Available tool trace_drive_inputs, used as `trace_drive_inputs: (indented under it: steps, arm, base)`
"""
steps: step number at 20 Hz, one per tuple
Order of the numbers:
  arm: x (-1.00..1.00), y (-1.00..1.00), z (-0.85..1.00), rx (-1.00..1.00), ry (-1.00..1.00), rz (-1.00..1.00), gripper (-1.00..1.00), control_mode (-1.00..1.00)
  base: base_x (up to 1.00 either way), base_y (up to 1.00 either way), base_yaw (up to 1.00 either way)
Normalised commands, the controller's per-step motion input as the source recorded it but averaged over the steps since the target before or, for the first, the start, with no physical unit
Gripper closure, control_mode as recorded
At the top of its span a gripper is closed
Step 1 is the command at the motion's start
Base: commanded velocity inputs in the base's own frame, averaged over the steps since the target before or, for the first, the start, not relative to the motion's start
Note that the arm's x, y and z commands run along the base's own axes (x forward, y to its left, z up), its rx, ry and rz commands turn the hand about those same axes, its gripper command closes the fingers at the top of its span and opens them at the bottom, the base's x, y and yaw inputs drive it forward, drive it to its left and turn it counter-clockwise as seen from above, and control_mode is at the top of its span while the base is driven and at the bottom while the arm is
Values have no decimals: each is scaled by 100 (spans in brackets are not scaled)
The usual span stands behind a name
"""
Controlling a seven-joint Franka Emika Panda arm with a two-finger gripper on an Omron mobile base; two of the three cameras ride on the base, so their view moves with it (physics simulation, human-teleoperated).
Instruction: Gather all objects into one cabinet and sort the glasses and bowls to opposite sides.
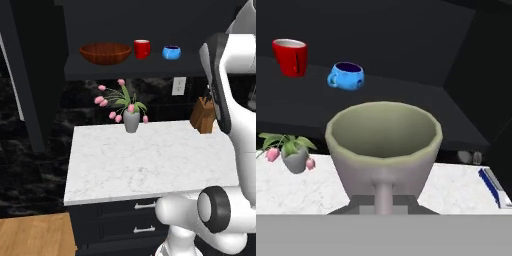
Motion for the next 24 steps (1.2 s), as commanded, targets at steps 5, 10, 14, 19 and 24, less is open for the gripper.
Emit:
trace_drive_inputs:
  steps: [5, 10, 14, 19, 24]
  arm:
    - [79, -42, 0, 1, -1, 1, 100, -100]
    - [68, -15, -4, 0, 0, 11, 100, -100]
    - [85, -18, 0, 0, 0, 7, 100, -100]
    - [72, -2, -12, 0, 0, 10, 100, -100]
    - [75, -11, -23, 0, 0, 13, 100, -100]
  base:
    - [0, 0, 0]
    - [0, 0, 0]
    - [0, 0, 0]
    - [0, 0, 0]
    - [0, 0, 0]
